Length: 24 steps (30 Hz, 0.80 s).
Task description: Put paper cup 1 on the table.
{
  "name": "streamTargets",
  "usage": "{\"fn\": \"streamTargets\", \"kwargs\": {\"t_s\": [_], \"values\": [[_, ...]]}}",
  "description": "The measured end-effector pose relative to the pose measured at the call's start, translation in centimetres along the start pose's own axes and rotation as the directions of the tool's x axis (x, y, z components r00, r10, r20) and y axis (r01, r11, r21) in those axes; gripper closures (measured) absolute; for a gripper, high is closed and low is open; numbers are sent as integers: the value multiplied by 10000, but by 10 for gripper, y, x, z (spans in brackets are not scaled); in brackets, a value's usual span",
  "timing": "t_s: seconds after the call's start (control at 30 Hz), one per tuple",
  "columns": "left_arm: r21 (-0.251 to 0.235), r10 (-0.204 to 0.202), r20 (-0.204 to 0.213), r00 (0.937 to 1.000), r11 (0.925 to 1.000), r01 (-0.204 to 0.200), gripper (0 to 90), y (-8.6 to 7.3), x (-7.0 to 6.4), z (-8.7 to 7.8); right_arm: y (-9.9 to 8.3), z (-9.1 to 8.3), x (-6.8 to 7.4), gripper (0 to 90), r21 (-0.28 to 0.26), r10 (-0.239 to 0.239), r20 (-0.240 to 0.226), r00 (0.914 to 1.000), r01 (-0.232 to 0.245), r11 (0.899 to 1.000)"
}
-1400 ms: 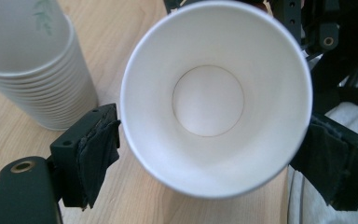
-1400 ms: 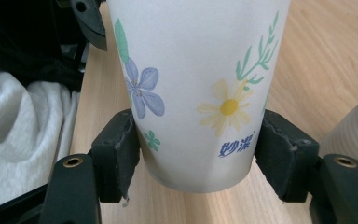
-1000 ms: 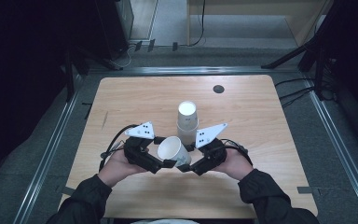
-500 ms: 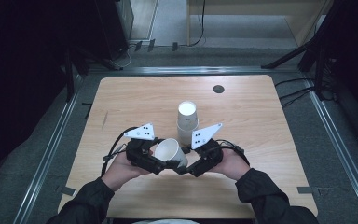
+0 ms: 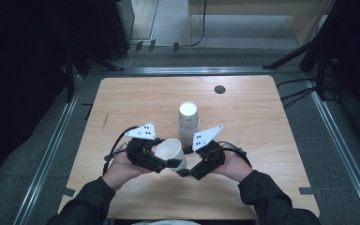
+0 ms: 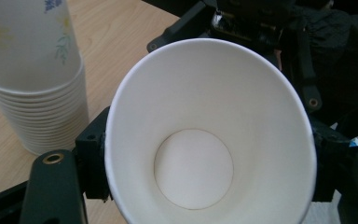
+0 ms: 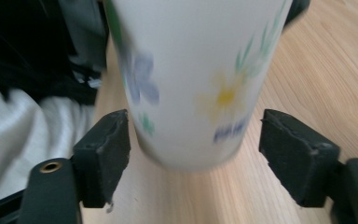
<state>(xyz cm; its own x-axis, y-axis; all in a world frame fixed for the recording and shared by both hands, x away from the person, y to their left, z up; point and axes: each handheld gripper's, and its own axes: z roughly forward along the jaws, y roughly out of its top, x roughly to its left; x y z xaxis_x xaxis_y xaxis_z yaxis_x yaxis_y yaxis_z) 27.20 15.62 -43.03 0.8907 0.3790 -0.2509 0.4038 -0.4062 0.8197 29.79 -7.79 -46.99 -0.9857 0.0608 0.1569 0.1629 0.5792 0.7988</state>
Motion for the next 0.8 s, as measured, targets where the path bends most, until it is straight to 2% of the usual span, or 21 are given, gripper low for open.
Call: {"fn": "streamTargets", "kwargs": {"t_s": [0.1,0.13,0.17,0.23,0.27,0.33,0.37,0.43,0.53,0.57,0.6,0.63,0.67,0.7,0.73,0.77,0.8], "values": [[-31,48,-246,9997,10000,-49,236,1,4,-7,-5,4,-1,238,359,133,622,9980,-155,9992],[-31,48,-246,9997,10000,-49,236,1,4,-7,-5,4,-1,238,359,133,622,9980,-155,9992],[-24,68,-384,9992,10000,-69,236,1,7,-10,-7,5,-3,237,391,221,1038,9944,-262,9989],[-46,50,-443,9990,10000,-52,236,1,9,-11,-9,5,-3,237,383,254,1199,9925,-302,9988],[-43,3,-531,9986,10000,-5,236,0,12,-13,-11,5,-2,222,541,131,1409,9899,-209,9983],[24,54,-651,9979,10000,-53,237,0,13,-14,-11,5,-2,217,628,25,1516,9884,-122,9980],[54,76,-751,9971,10000,-72,236,-1,15,-16,-13,6,-3,216,876,-25,1782,9840,-134,9961],[42,50,-836,9965,10000,-46,236,-1,18,-17,-16,5,-5,221,993,41,1995,9799,-244,9948],[100,53,-918,9958,9999,-44,236,-2,20,-17,-17,2,-6,221,893,-170,1983,9800,-8,9960],[166,60,-957,9954,9999,-44,236,-3,21,-18,-17,0,-7,221,815,-203,2067,9782,34,9967],[241,131,-1155,9932,9997,-104,236,-4,22,-18,-18,-2,-9,221,727,-195,2327,9724,26,9974],[241,131,-1155,9932,9997,-104,236,-4,22,-18,-18,-2,-9,221,727,-195,2327,9724,26,9974],[269,168,-1171,9930,9995,-137,236,-4,23,-19,-20,-3,-13,221,769,-61,2622,9650,-145,9969],[282,164,-1218,9924,9995,-130,236,-5,24,-20,-20,-3,-13,221,769,-61,2622,9650,-145,9969],[270,178,-1317,9911,9995,-144,236,-5,26,-21,-22,-4,-17,221,868,190,2897,9569,-460,9952],[270,178,-1317,9911,9995,-144,236,-5,26,-21,-23,-5,-19,221,881,262,2972,9545,-547,9946],[305,198,-1401,9899,9994,-156,236,-6,28,-23,-24,-6,-20,221,860,528,2993,9527,-820,9929]]}}
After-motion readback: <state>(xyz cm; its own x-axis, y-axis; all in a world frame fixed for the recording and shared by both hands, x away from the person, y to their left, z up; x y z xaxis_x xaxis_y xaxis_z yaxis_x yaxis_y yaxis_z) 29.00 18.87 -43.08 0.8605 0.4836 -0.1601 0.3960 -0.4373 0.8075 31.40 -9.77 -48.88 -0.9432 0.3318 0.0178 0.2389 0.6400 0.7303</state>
